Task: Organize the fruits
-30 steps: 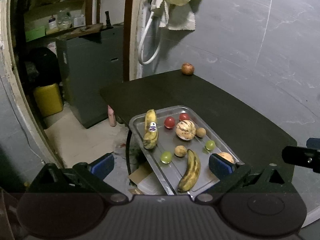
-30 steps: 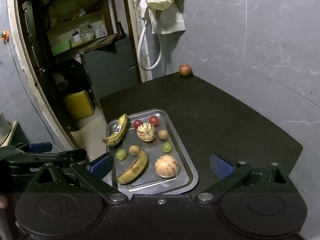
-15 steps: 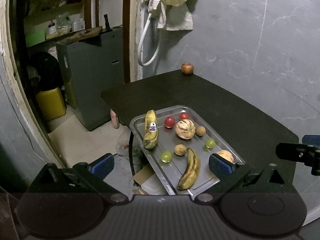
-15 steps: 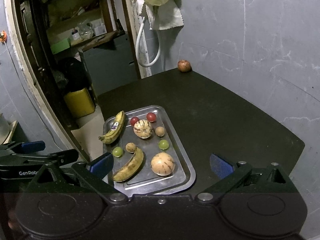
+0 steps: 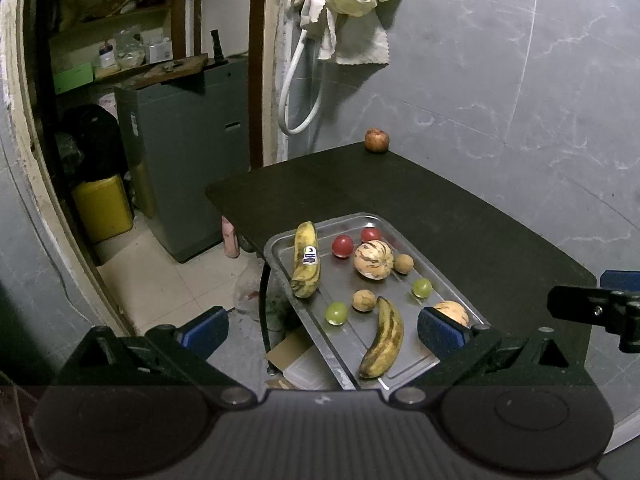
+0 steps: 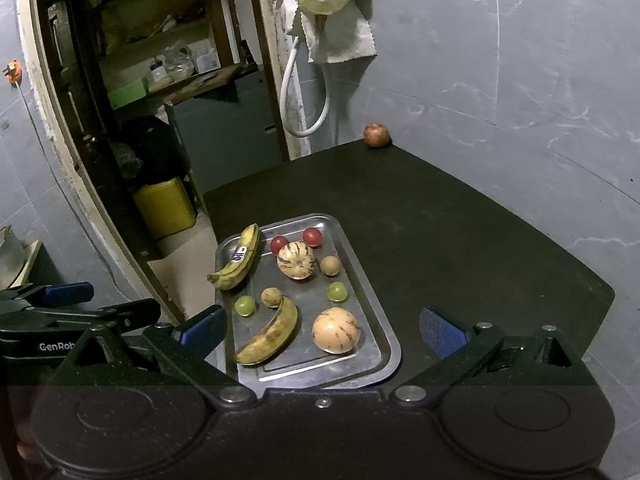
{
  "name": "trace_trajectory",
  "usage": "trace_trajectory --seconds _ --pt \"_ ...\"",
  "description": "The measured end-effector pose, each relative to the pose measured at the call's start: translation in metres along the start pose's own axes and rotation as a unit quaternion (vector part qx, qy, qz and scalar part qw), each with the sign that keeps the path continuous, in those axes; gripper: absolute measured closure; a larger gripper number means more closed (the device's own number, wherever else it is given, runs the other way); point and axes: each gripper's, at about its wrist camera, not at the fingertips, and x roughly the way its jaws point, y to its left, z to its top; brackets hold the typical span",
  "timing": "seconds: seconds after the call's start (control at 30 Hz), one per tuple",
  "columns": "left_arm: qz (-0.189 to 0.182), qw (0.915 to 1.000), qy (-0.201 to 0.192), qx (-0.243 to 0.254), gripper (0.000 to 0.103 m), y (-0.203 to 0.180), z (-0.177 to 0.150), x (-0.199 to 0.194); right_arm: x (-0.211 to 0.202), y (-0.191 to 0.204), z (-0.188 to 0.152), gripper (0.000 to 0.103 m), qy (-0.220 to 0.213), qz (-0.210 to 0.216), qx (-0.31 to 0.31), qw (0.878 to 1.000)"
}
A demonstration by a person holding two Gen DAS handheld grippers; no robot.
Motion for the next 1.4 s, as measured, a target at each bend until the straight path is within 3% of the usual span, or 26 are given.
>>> trace_trajectory --seconds 1.03,1.3,1.4 --pt "-0.004 1.0 -0.001 -0.002 0.0 -0.001 0.0006 0.0003 -0.0008 0.0007 0.0005 0.001 -0.002 0.002 0.001 1.0" --pt "-0.029 0.9992 -0.003 -0.026 0.0 0.0008 0.0008 -0.0028 -0.0009 0.0012 0.0007 0.001 -0.003 0.003 0.001 1.0" --pt "-0.015 0.9996 -0.012 -0.02 0.0 -0.002 0.0003 -0.005 -0.0008 0.0006 0.0007 0.001 -0.003 0.003 0.001 1.0"
